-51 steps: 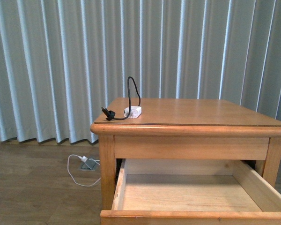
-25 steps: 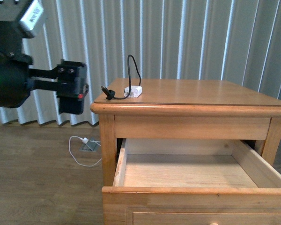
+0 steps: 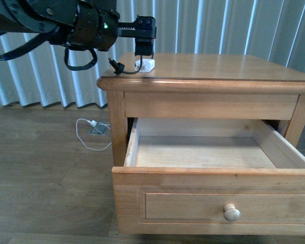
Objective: Put charger into drawer
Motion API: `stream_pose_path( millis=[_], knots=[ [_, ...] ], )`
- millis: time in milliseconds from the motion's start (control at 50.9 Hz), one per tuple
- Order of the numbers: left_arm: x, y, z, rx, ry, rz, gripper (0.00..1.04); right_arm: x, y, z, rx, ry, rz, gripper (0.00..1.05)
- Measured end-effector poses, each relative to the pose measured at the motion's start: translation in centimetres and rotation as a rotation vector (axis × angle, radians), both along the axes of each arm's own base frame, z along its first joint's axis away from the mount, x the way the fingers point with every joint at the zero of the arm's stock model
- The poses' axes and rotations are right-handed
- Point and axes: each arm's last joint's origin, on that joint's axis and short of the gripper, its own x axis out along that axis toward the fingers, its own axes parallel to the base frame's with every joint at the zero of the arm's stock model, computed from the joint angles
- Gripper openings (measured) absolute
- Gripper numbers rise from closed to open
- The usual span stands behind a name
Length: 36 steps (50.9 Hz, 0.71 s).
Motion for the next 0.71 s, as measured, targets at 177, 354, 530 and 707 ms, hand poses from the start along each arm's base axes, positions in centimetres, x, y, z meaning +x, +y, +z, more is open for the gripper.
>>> stream_pose_path(
  millis=[177,354,530,707],
  knots=[
    [3.4,-1.9,-1.0,0.001,0.053,0.008,0.99,0.0,0.0,0.0,0.0,0.0,0.0,0.96],
    [4.7,-2.8,-2.2,0.006,0.114,0.014,0.99,0.0,0.0,0.0,0.0,0.0,0.0,0.96],
    [5.4,-3.1,-2.8,0.011,0.131,0.025,0.99,0.0,0.0,0.0,0.0,0.0,0.0,0.96],
    [6.1,-3.3,-2.8,0.007,0.136,0.024,0.99,0.0,0.0,0.0,0.0,0.0,0.0,0.96]
  ],
)
